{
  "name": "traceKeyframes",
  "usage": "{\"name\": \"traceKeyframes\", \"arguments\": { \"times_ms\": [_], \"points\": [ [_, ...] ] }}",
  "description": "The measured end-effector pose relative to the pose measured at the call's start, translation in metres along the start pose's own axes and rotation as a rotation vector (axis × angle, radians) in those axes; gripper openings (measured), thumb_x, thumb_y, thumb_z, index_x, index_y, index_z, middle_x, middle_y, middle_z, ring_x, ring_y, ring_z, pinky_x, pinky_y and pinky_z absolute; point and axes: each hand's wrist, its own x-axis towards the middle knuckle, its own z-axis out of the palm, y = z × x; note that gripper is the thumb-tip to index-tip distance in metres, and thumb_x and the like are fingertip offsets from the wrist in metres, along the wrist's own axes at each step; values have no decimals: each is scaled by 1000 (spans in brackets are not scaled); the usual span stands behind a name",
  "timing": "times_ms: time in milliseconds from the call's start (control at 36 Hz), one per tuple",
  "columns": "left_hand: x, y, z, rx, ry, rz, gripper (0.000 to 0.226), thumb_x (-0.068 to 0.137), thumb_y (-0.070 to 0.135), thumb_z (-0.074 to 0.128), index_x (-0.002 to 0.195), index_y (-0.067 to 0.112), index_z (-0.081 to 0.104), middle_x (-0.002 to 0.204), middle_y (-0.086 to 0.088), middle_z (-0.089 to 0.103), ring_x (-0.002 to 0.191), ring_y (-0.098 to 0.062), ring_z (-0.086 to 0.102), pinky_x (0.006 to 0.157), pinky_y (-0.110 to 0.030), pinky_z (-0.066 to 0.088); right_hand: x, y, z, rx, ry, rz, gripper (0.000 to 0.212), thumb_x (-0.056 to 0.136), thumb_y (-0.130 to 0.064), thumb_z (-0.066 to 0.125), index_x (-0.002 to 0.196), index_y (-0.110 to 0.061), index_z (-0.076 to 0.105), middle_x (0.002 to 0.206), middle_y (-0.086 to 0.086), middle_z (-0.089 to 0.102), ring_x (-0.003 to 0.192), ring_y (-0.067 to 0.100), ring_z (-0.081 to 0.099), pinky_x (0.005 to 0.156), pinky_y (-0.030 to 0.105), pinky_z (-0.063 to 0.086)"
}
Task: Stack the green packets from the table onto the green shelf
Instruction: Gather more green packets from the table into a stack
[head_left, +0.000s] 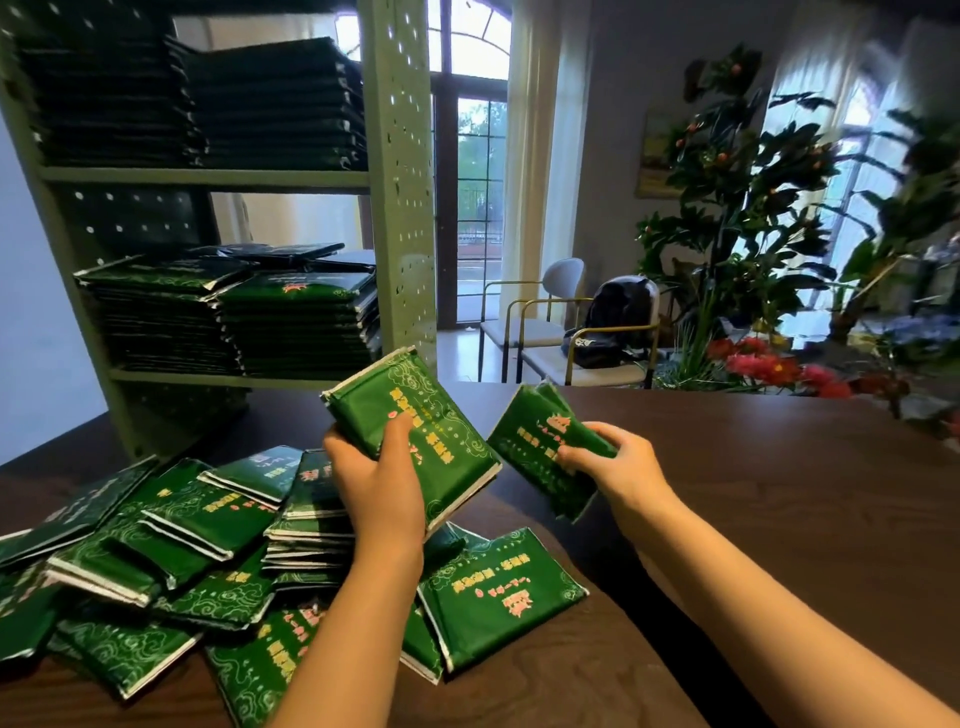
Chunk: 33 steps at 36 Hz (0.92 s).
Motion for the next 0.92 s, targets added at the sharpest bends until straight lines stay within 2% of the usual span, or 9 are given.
{"name": "traceKeyframes", "arguments": {
  "times_ms": [167, 278, 361, 444, 528, 667, 750, 806, 917],
  "points": [
    [-13, -5, 6, 190, -178, 16, 19, 93, 15, 59, 107, 15, 46, 94, 2, 59, 76, -8, 57, 54, -19, 41, -18, 2, -26, 422, 50, 39, 13, 85, 0, 62, 93, -10, 68, 77, 9, 70, 71, 24, 65, 65, 34, 53],
    [-16, -14, 9, 358, -304, -21, 20, 90, 17, 64, 105, 15, 50, 99, -6, 63, 86, -22, 62, 69, -32, 51, -29, -1, -36, 532, 10, 4, 19, 86, -1, 60, 99, -14, 66, 85, 8, 71, 72, 24, 65, 70, 37, 54],
    [-20, -19, 10, 459, -411, -46, 22, 91, 17, 63, 110, 14, 53, 104, -4, 63, 94, -22, 60, 75, -32, 47, -34, -8, -38, 518, -65, -16, 23, 78, -4, 69, 98, -17, 67, 82, 4, 72, 67, 18, 67, 59, 28, 57],
    [-21, -21, 10, 500, -517, -155, 17, 97, 17, 56, 113, 14, 56, 109, 1, 64, 101, -18, 60, 85, -30, 46, -39, -11, -37, 457, -202, -36, 25, 63, -7, 74, 85, -20, 73, 82, 9, 72, 66, 19, 67, 58, 27, 56],
    [-21, -20, 7, 454, -673, -332, 21, 100, 20, 51, 114, 14, 65, 109, -5, 73, 102, -23, 68, 95, -42, 52, -41, -13, -43, 382, -329, -17, 23, 64, -12, 72, 87, -17, 72, 83, 12, 71, 68, 20, 67, 63, 27, 56],
    [-22, -17, 7, 396, -798, -493, 34, 100, 31, 46, 112, 11, 71, 104, -11, 74, 101, -30, 70, 99, -47, 50, -43, -23, -59, 109, -552, -19, 19, 65, -21, 76, 84, -24, 74, 81, 10, 66, 68, 16, 61, 66, 24, 52],
    [-21, -19, 5, 465, -861, -503, 36, 100, 37, 45, 117, 16, 68, 104, -7, 75, 98, -25, 71, 94, -37, 53, -47, -29, -62, -38, -641, -7, 19, 73, -11, 77, 88, -21, 74, 87, 9, 69, 72, 15, 65, 65, 21, 52],
    [-23, -19, 3, 473, -919, -514, 38, 100, 41, 43, 117, 17, 67, 104, -3, 75, 96, -21, 72, 86, -30, 55, -48, -31, -61, -273, -625, -81, 29, 78, -13, 77, 104, -24, 70, 97, -1, 67, 79, 6, 64, 70, 16, 49],
    [-27, -20, 4, 554, -995, -429, 41, 93, 50, 53, 120, 20, 64, 116, 0, 71, 107, -18, 67, 102, -40, 48, -43, -24, -58, -537, -419, -158, 72, 71, -33, 81, 132, -40, 44, 110, -10, 52, 92, 5, 56, 86, 22, 45]
  ]
}}
